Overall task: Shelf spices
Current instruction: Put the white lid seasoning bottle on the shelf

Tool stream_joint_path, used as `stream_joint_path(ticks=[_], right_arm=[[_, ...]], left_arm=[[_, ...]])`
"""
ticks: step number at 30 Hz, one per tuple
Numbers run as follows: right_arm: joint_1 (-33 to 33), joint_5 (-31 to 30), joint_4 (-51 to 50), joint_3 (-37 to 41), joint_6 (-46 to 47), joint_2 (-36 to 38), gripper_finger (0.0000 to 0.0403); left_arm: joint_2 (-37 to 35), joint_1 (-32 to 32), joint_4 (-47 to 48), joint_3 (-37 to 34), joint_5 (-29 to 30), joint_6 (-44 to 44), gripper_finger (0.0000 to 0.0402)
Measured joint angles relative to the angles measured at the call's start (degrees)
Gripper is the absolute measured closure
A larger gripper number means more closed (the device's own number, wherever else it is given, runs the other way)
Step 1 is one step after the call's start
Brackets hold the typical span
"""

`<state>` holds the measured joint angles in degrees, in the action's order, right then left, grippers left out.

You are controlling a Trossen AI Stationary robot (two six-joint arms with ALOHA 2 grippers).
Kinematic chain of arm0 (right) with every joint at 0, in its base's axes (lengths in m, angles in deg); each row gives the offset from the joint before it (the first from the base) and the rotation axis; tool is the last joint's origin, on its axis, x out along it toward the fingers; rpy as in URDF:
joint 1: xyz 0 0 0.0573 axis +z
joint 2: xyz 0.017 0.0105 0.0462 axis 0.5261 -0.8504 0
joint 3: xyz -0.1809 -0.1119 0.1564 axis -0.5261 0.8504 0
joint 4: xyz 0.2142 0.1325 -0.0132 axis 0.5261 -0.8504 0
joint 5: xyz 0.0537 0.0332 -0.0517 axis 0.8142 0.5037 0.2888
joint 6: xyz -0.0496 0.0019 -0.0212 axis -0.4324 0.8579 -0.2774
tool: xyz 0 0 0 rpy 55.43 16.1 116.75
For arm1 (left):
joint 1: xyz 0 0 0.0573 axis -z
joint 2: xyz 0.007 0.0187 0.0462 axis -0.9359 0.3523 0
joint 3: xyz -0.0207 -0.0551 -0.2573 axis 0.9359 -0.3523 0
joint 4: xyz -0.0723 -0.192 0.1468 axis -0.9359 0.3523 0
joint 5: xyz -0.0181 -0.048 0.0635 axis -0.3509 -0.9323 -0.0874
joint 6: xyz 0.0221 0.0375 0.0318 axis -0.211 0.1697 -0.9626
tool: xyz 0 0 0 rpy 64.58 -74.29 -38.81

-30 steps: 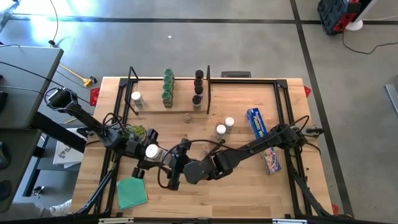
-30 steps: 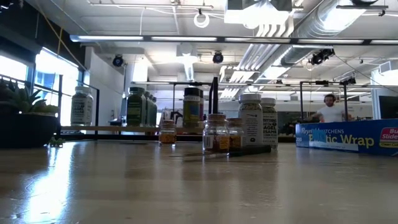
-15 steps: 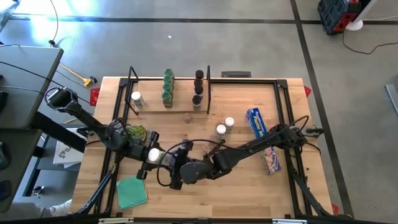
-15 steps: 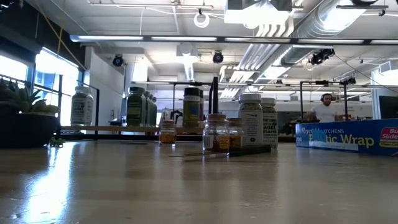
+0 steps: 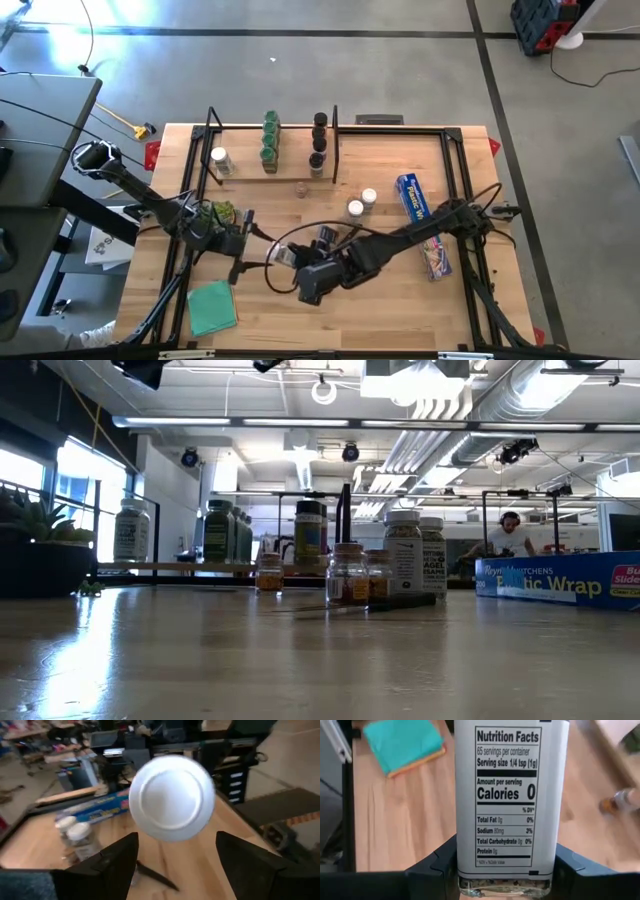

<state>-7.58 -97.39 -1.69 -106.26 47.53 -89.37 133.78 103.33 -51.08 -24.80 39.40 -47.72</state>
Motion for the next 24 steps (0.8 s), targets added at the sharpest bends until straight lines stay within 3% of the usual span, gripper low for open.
stream_joint_path(ticks=[7, 11, 24], right_arm=[[-0.07, 1.41, -1.43, 0.04, -0.43, -0.47, 0.0219], [-0.86, 3.68, -1.48, 0.09, -1.15, -2.06, 0.0219], [-3.97, 10.11, 4.53, 0.04, -4.77, -5.01, 0.0219]], left_arm=[[0.08, -2.28, 0.97, -0.04, -4.09, 6.67, 0.0141], [0.11, -4.05, 1.92, -0.04, -10.68, 9.05, 0.0133], [3.75, -4.74, 0.74, -0.04, -11.55, 7.07, 0.0123]])
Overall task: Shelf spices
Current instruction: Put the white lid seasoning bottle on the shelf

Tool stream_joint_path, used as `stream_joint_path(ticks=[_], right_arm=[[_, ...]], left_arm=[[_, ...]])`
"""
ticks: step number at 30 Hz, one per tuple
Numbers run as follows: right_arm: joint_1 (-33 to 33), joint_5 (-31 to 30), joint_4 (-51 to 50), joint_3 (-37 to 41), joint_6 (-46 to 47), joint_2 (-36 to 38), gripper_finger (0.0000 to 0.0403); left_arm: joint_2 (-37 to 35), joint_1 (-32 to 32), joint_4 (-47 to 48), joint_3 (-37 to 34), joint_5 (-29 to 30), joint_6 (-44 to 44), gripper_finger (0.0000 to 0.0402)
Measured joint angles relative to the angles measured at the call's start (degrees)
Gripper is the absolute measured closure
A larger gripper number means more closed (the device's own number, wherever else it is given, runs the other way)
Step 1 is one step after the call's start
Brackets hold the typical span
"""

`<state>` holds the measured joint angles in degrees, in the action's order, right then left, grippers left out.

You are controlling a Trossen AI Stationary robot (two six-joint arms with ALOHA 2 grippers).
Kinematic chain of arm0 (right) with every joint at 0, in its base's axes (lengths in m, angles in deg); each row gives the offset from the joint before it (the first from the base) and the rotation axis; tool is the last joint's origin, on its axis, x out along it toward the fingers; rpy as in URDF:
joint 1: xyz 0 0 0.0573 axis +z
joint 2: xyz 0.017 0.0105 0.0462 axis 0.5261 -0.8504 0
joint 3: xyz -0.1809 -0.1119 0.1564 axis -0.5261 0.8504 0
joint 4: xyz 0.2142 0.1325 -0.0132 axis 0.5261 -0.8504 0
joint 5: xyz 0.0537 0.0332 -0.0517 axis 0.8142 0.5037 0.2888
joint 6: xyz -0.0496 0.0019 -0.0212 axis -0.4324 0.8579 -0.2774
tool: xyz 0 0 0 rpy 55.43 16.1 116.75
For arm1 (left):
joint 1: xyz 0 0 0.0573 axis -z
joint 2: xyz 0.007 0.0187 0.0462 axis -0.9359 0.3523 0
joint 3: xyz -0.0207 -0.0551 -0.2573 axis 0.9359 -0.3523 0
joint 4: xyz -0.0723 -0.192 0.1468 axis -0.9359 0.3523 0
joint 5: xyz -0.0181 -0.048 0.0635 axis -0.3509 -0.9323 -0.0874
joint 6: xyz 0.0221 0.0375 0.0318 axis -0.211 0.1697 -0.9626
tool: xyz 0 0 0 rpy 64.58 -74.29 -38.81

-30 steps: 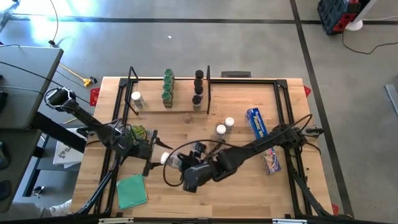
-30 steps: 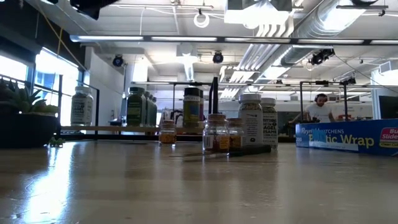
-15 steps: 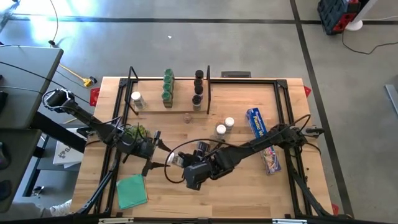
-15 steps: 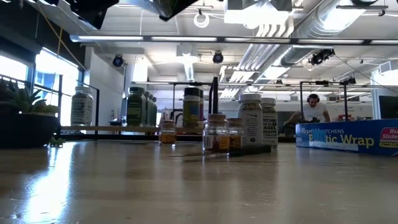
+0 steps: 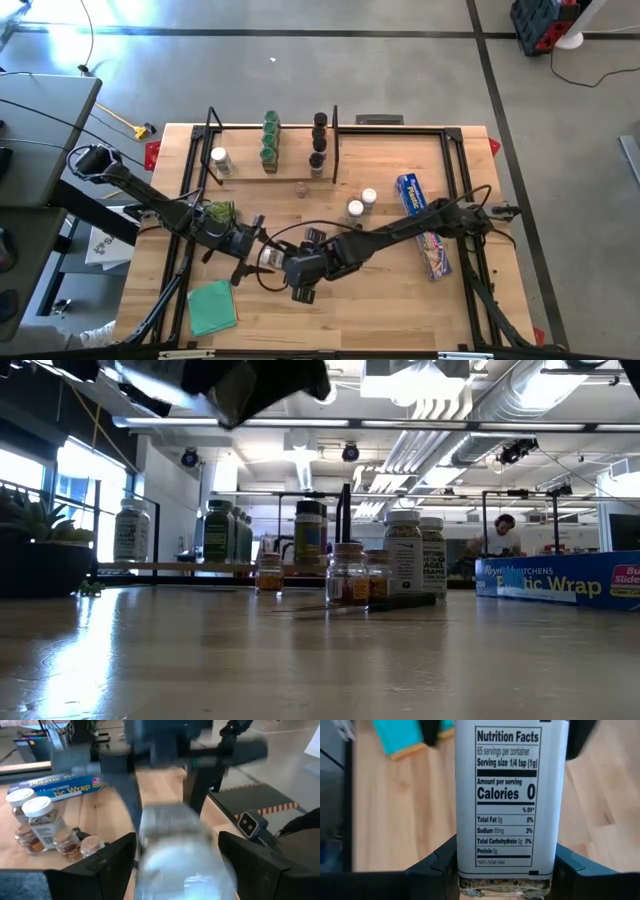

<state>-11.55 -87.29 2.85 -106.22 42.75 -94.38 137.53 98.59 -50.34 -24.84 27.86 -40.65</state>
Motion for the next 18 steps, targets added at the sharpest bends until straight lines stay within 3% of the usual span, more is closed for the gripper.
stream_joint_path(ticks=[18], right_arm=[[-0.44, 0.68, 1.20, 0.07, -2.34, -0.96, 0.0219]], left_arm=[[2.33, -0.75, -0.33, 0.04, 0.56, -1.76, 0.0128]])
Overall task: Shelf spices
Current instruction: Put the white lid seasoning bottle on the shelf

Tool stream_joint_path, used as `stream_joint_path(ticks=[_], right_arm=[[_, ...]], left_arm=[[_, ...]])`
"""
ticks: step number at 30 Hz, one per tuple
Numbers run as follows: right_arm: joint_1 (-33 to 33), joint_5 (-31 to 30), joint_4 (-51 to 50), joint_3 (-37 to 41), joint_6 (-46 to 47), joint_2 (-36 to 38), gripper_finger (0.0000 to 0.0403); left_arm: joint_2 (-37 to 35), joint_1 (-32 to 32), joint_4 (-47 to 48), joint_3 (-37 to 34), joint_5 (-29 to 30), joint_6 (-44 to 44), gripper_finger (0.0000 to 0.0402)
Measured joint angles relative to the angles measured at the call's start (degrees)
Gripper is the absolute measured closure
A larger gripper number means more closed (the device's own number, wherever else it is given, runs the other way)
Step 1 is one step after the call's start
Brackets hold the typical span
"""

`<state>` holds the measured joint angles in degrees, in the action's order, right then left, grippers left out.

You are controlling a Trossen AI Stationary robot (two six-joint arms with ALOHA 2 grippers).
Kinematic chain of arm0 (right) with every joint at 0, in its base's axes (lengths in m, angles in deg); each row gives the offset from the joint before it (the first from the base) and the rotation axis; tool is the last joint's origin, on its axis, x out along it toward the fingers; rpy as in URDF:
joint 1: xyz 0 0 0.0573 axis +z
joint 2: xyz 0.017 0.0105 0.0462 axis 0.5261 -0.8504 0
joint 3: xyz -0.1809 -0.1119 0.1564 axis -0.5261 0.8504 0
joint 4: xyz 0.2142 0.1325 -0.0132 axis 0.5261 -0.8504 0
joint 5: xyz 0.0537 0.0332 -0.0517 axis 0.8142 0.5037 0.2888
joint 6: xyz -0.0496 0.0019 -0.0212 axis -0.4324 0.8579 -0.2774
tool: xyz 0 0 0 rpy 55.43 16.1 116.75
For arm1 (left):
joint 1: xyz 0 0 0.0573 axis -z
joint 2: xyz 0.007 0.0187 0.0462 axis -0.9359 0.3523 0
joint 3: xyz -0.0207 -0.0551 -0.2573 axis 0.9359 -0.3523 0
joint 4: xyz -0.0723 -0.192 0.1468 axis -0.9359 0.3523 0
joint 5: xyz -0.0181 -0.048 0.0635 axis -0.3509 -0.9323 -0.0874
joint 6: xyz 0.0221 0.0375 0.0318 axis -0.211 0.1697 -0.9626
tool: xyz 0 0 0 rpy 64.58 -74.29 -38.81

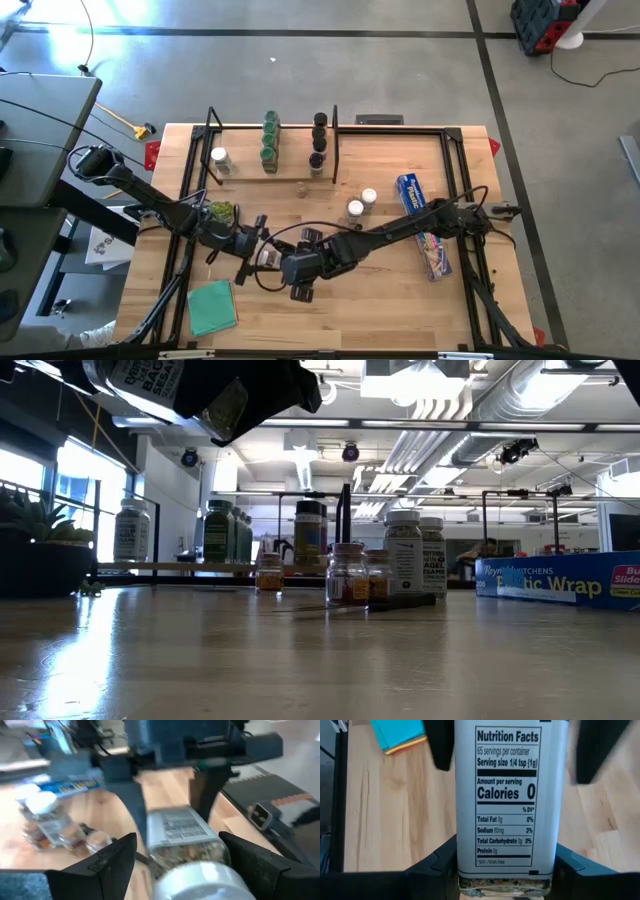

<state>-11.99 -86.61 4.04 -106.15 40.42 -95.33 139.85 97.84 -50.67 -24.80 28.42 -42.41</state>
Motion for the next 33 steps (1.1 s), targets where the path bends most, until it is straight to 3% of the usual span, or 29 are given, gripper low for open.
stream_joint_path(ticks=[5, 14, 19, 27, 33], right_arm=[[0.01, -0.05, 1.03, 0.00, -0.49, 0.00, 0.0219], [-0.12, -1.13, 1.22, 0.00, -0.62, 0.00, 0.0219], [-0.24, -1.74, 1.36, -0.32, -0.43, -0.04, 0.0218], [-0.40, -3.43, 1.75, -0.66, -2.90, 2.65, 0.0127], [0.65, -9.78, -0.88, -0.85, -7.26, 8.60, 0.0119]], left_arm=[[0.04, -0.97, 0.60, 0.00, -4.21, 2.33, 0.0137], [0.00, -2.32, 2.79, 0.00, -3.90, 5.03, 0.0182], [-0.55, -2.48, 5.71, 0.85, -3.43, 0.96, 0.0209], [-3.98, -5.48, 28.71, 12.41, -5.73, -4.48, 0.0209], [-5.62, -13.66, 59.21, 32.26, -3.62, -10.47, 0.0209]])
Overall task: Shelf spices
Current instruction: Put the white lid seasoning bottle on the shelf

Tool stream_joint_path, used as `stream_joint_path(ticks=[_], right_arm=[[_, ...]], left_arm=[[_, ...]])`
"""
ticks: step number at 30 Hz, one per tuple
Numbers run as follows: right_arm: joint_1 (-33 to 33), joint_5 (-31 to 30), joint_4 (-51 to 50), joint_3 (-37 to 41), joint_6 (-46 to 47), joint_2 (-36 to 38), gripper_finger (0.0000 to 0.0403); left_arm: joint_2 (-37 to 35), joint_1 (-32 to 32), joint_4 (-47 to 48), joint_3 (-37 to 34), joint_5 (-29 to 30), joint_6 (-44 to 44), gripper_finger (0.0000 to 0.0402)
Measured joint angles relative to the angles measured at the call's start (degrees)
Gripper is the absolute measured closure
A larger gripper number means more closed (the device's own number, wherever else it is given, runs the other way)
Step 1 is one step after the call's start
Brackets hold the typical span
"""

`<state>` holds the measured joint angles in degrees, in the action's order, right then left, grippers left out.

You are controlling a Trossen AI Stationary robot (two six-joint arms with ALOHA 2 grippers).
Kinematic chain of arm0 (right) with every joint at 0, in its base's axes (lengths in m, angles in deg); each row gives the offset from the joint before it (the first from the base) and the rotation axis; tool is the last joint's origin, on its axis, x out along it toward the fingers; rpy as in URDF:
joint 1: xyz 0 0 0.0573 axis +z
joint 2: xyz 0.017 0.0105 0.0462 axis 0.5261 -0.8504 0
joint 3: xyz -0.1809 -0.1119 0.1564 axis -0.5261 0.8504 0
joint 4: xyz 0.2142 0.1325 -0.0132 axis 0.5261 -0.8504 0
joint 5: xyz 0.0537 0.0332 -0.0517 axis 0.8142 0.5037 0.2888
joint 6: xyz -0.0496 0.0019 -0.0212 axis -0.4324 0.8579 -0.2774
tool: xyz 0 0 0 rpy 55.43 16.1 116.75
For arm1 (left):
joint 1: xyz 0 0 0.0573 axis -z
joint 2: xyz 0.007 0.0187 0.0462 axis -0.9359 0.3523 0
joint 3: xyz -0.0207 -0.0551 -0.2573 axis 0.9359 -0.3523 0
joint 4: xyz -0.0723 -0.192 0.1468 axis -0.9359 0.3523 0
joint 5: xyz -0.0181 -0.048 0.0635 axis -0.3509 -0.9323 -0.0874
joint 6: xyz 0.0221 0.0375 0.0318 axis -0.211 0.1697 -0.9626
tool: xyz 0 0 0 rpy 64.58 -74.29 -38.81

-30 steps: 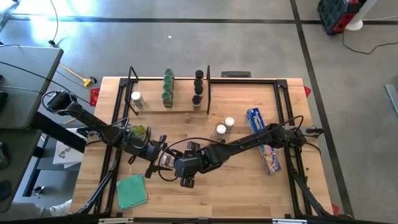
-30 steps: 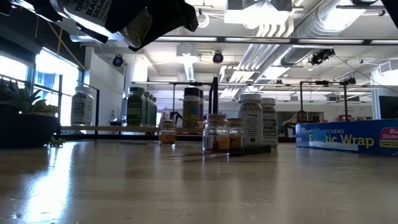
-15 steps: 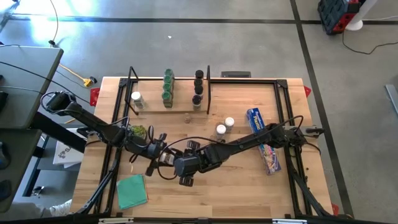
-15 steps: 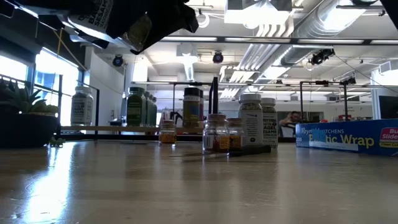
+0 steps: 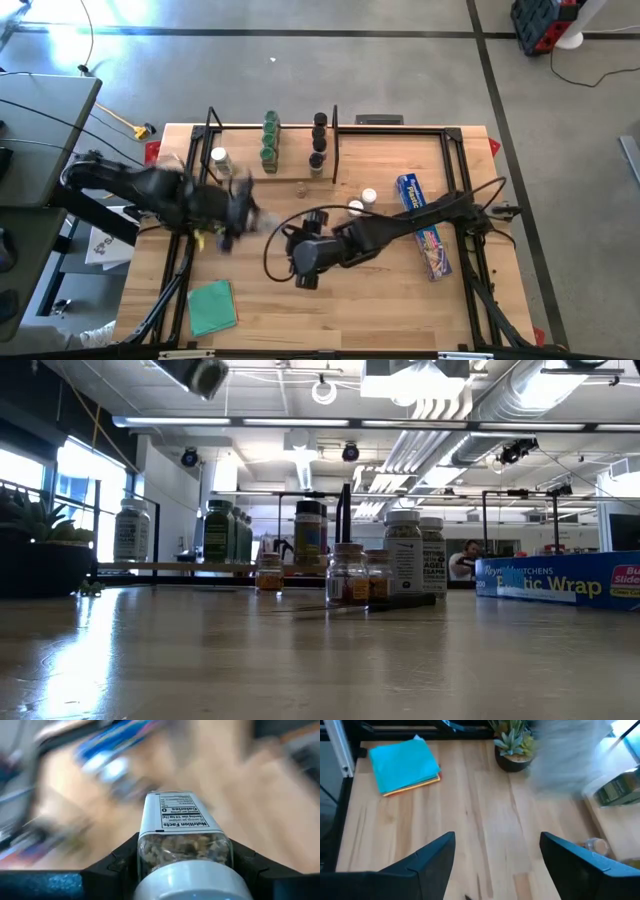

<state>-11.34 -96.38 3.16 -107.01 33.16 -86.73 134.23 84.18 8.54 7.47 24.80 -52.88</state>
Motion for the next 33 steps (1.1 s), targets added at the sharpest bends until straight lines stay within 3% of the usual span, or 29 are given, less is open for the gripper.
stream_joint_path(ticks=[4, 9, 13, 21, 26, 29, 33], right_arm=[[0.89, -0.38, -1.37, 0.03, 0.12, 1.58, 0.0118], [3.36, -0.51, -2.21, 0.33, 0.58, 1.63, 0.0117], [6.25, -0.68, -3.93, 0.85, 2.11, 1.44, 0.0117], [10.69, -3.74, -4.74, 0.85, 5.89, 1.23, 0.0117], [13.15, -4.55, -4.76, 0.85, 10.70, 1.21, 0.0116], [14.82, -6.81, -4.76, 0.85, 12.81, 1.15, 0.0116], [16.11, -8.87, -4.75, 0.85, 15.61, 1.13, 0.0116]], left_arm=[[1.79, -11.17, 15.87, 14.00, 4.41, -2.90, 0.0210], [4.10, -25.54, 28.15, 25.85, -0.46, -4.03, 0.0210], [6.26, -32.72, 36.59, 31.10, -0.69, -4.48, 0.0210], [8.50, -34.68, 45.83, 32.57, 8.85, -0.71, 0.0210], [8.60, -34.70, 45.82, 32.50, 4.49, 3.81, 0.0210], [8.80, -34.82, 45.81, 32.48, 1.84, 1.22, 0.0210], [11.59, -37.30, 45.85, 32.52, 4.00, -4.08, 0.0210]])
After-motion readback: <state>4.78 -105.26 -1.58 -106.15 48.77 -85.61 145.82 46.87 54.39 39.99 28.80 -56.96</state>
